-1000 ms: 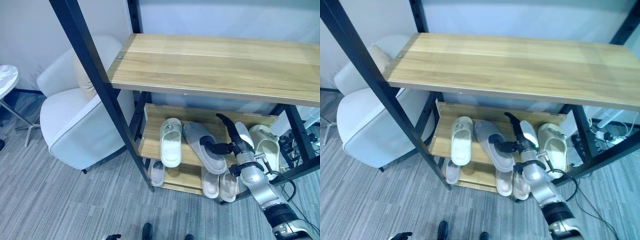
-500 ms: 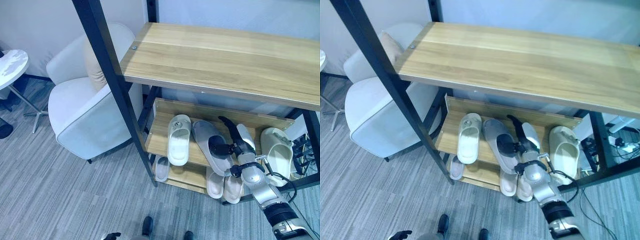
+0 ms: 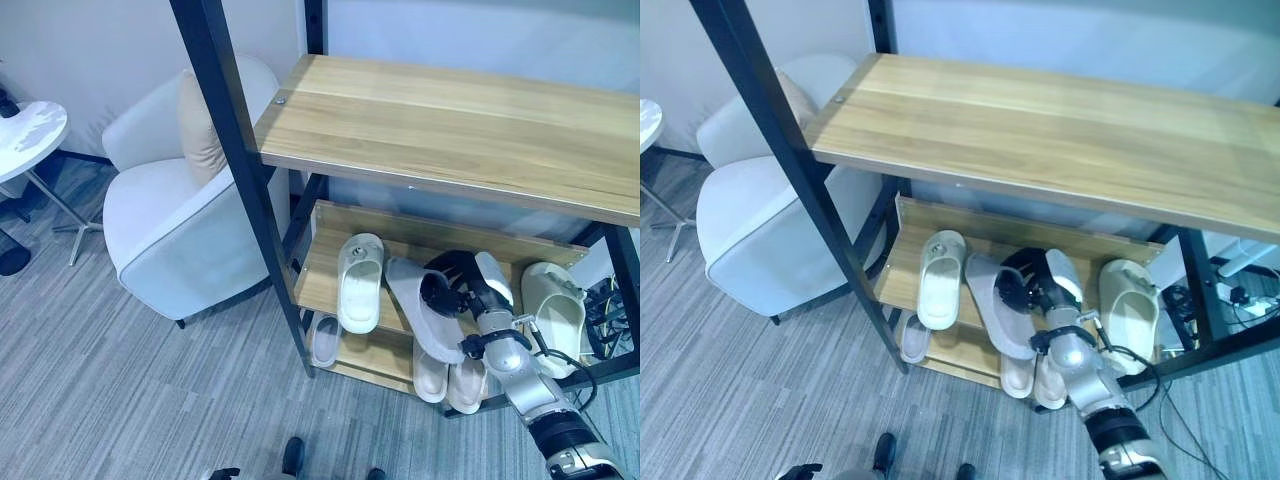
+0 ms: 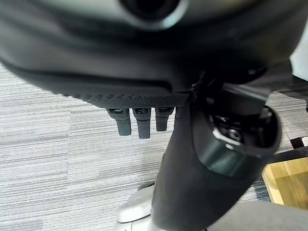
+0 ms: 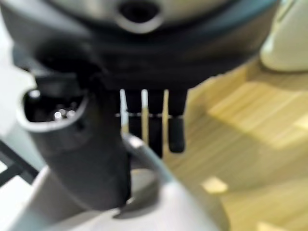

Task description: Arrange the slippers neatly on the shoe rack.

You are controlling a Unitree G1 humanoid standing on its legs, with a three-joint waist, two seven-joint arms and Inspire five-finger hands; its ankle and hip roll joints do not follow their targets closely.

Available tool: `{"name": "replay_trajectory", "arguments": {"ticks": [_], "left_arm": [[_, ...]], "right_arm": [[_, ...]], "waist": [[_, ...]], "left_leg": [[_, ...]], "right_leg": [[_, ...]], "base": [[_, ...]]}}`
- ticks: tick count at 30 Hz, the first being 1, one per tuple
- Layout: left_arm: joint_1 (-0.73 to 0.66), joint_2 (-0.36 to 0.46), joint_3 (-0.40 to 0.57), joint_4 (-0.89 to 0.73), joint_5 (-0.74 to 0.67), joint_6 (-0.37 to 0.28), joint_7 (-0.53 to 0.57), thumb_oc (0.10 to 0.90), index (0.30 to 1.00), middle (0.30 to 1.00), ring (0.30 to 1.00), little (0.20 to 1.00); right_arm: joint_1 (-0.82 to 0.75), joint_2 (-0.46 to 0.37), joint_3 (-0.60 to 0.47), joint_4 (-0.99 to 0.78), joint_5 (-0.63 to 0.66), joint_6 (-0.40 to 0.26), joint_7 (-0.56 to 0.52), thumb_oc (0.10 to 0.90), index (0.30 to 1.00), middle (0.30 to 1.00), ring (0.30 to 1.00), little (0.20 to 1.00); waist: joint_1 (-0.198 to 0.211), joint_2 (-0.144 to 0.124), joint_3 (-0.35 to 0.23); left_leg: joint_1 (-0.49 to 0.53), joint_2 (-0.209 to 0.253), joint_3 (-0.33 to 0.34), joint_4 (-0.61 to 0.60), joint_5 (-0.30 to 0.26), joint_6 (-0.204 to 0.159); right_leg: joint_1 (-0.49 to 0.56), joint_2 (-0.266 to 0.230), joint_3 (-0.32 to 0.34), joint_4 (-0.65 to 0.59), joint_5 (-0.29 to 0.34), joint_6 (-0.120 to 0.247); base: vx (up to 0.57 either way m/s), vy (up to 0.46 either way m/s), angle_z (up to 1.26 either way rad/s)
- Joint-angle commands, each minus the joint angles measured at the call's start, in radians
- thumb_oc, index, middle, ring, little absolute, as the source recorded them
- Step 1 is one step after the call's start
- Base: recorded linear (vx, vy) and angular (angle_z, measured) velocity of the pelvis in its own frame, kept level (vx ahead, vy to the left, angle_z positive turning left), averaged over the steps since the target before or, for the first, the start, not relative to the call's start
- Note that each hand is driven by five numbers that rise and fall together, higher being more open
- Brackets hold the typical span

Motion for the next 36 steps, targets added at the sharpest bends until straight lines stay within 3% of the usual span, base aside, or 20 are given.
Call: {"name": "replay_trajectory", "arguments": {"ticks": [1,7,12,21,23,24,25,26,30,34,35,36], "left_arm": [[-0.036,-0.002,0.007,0.073,0.032,-0.008,0.005,0.800,0.900,0.900,0.900,0.900],[-0.037,-0.007,0.027,0.069,0.041,-0.010,-0.004,0.800,0.900,0.900,0.900,0.900],[-0.036,-0.001,0.050,0.068,0.039,-0.009,-0.018,0.800,0.900,0.900,0.900,0.900],[-0.038,0.028,0.078,0.044,0.023,-0.023,-0.023,0.800,0.900,0.900,0.900,0.900],[-0.045,0.034,0.078,0.037,0.016,-0.027,-0.020,0.800,0.900,0.900,0.900,0.900],[-0.054,0.035,0.078,0.029,0.004,-0.025,-0.020,0.800,0.900,0.900,0.900,0.900],[-0.082,0.045,0.072,0.008,-0.026,-0.029,-0.004,0.800,0.900,0.900,0.900,0.900],[-0.091,0.048,0.071,-0.006,-0.051,-0.037,0.001,0.800,0.900,0.900,0.900,0.900],[-0.109,0.046,0.083,-0.050,-0.205,-0.061,-0.010,0.800,0.900,0.900,0.900,0.900],[-0.115,0.052,0.085,-0.097,-0.272,-0.096,0.028,0.800,0.900,0.900,0.900,0.900],[-0.140,0.055,0.086,-0.096,-0.308,-0.099,0.043,0.800,0.900,0.900,0.900,0.900],[-0.141,0.055,0.087,-0.096,-0.308,-0.099,0.043,0.800,0.900,0.900,0.900,0.900]], "right_arm": [[0.011,-0.008,-0.081,-0.148,-0.029,-0.055,-0.051,0.400,0.300,0.300,0.300,0.300],[0.145,0.010,-0.137,-0.364,-0.041,-0.081,0.003,0.400,0.300,0.300,0.300,0.300],[0.265,0.048,-0.080,-0.537,0.083,-0.139,0.156,0.400,0.300,0.300,0.300,0.300],[0.406,0.066,0.079,-0.531,0.246,-0.142,0.365,0.400,0.300,0.300,0.300,0.300],[0.400,0.057,0.092,-0.525,0.252,-0.148,0.374,0.400,0.300,0.300,0.300,0.300],[0.371,0.054,0.112,-0.495,0.241,-0.138,0.364,0.400,0.300,0.300,0.300,0.300],[0.327,0.048,0.141,-0.463,0.245,-0.127,0.360,0.400,0.300,0.300,0.300,0.300],[0.308,0.051,0.160,-0.436,0.268,-0.120,0.364,0.400,0.300,0.300,0.300,0.300],[0.118,0.072,0.246,-0.317,0.298,-0.107,0.327,0.400,0.300,0.300,0.300,0.300],[-0.023,0.089,0.279,-0.334,0.246,-0.118,0.284,0.400,0.300,0.300,0.300,0.300],[-0.085,0.106,0.298,-0.322,0.207,-0.113,0.252,0.400,0.300,0.300,0.300,0.300],[-0.086,0.107,0.299,-0.321,0.207,-0.113,0.252,0.400,0.300,0.300,0.300,0.300]], "waist": [[-0.012,-0.039,-0.044],[-0.036,-0.038,-0.055],[-0.056,-0.042,-0.060],[-0.083,-0.046,-0.041],[-0.082,-0.050,-0.015],[-0.081,-0.054,0.017],[-0.080,-0.060,0.092],[-0.078,-0.057,0.116],[-0.060,-0.043,0.157],[-0.009,-0.030,0.198],[0.000,-0.025,0.215],[-0.001,-0.024,0.212]], "left_leg": [[0.069,-0.029,0.048,0.003,-0.131,0.009],[0.085,-0.028,0.061,0.003,-0.140,0.012],[0.102,-0.027,0.078,0.003,-0.133,0.016],[0.153,-0.017,0.091,0.003,-0.137,0.017],[0.130,-0.015,0.099,0.059,-0.149,0.018],[0.093,-0.017,0.106,0.138,-0.180,0.016],[0.004,-0.022,0.118,0.271,-0.214,0.007],[-0.038,-0.015,0.123,0.323,-0.232,0.007],[-0.215,0.028,0.158,0.524,-0.294,0.027],[-0.378,0.073,0.217,0.742,-0.375,0.064],[-0.492,0.079,0.194,0.898,-0.427,0.074],[-0.500,0.079,0.193,0.904,-0.430,0.074]], "right_leg": [[-0.003,-0.029,-0.013,0.005,-0.056,0.042],[0.008,-0.028,0.002,0.005,-0.055,0.041],[0.022,-0.027,0.020,0.005,-0.048,0.037],[0.050,-0.029,0.024,0.034,-0.059,0.027],[0.035,-0.035,0.028,0.071,-0.071,0.023],[0.017,-0.040,0.034,0.110,-0.087,0.019],[-0.058,-0.040,0.041,0.205,-0.103,0.010],[-0.110,-0.040,0.041,0.266,-0.115,0.008],[-0.332,-0.043,0.077,0.497,-0.158,0.008],[-0.524,-0.096,0.074,0.712,-0.216,0.018],[-0.625,-0.104,0.074,0.848,-0.278,0.009],[-0.631,-0.104,0.073,0.853,-0.280,0.009]], "base": [[0.00,0.000,0.00],[-0.02,0.001,-0.04],[-0.05,0.001,-0.16],[-0.03,-0.007,-0.03],[-0.11,0.001,-0.13],[-0.31,-0.023,-0.20],[-0.40,-0.024,-0.23],[-0.38,-0.014,-0.11],[-0.22,0.052,-0.24],[-0.19,0.033,-0.90],[-0.14,-0.063,-0.72],[-0.09,-0.041,-0.33]]}}
